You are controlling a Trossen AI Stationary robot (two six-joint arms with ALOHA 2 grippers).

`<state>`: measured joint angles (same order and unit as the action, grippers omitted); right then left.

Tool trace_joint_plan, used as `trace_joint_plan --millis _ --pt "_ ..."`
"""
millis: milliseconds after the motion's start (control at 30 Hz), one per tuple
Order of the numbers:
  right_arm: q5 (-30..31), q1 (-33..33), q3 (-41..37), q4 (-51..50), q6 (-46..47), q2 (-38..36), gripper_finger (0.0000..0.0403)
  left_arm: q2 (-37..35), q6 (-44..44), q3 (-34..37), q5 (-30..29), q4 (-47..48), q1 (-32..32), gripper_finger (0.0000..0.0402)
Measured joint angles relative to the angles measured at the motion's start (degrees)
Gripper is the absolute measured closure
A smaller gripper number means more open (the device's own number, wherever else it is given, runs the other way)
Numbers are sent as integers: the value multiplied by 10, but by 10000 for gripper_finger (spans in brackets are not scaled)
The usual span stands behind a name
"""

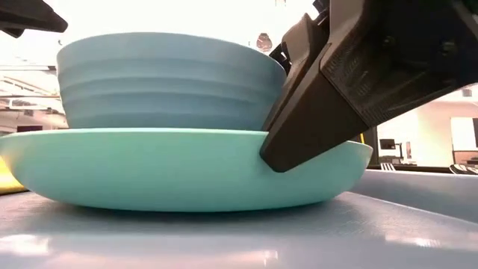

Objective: Set up tray
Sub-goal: Adjust the green plate on the blue tray

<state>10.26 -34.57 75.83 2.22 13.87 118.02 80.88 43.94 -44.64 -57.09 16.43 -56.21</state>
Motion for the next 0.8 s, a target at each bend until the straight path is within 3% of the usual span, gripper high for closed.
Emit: trace_joint_plan --millis 800 --pt "-57 -2 0 38 5 0 390 0 0 0 0 0 0 282"
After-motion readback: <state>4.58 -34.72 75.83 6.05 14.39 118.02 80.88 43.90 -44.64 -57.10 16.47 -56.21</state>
